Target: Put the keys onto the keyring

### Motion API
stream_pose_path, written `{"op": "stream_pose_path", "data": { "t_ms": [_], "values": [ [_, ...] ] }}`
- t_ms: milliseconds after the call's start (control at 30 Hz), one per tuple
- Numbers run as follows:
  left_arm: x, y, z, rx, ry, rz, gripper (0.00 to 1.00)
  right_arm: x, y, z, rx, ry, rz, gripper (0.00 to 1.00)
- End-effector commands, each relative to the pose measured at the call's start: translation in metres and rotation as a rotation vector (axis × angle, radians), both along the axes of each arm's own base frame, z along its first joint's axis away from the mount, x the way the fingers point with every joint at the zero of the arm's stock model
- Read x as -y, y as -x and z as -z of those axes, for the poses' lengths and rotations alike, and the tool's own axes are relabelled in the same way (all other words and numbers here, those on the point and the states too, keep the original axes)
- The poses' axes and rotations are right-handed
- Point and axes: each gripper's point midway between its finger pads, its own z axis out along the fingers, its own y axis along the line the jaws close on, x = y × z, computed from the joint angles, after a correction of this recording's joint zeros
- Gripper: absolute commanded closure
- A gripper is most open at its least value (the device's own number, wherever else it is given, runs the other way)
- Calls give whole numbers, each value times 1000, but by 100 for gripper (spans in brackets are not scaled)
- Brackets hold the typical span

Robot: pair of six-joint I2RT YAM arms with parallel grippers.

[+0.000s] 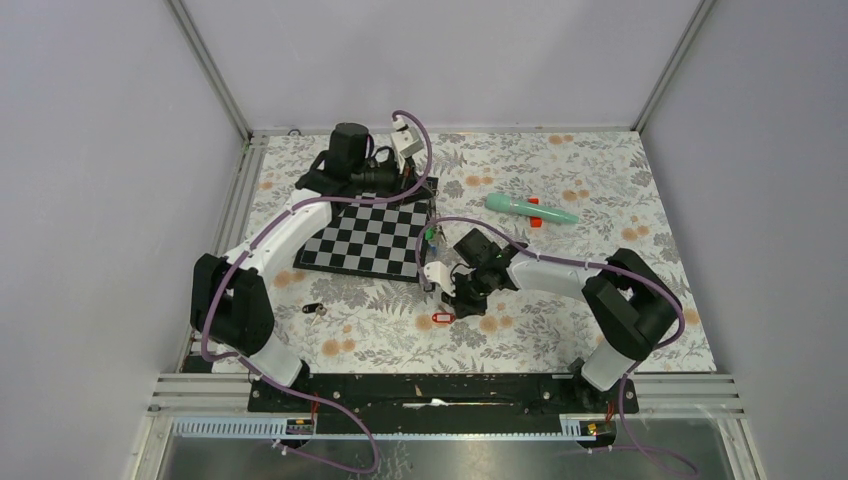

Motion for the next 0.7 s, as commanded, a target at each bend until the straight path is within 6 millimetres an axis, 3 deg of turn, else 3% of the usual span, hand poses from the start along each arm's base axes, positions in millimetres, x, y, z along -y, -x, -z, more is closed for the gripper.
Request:
{"op": "stream_pose_path", "data": {
  "t_ms": [0, 433, 667],
  "values": [
    [4, 8, -32, 106, 45, 37, 100, 12, -4, -3, 52, 28, -9, 97],
    [7, 13, -31, 109, 41, 40, 100, 9, -3, -5, 42, 12, -3, 82],
    [8, 14, -31, 111, 41, 41, 100, 3, -4, -8, 33, -8, -7, 80]
  ]
}}
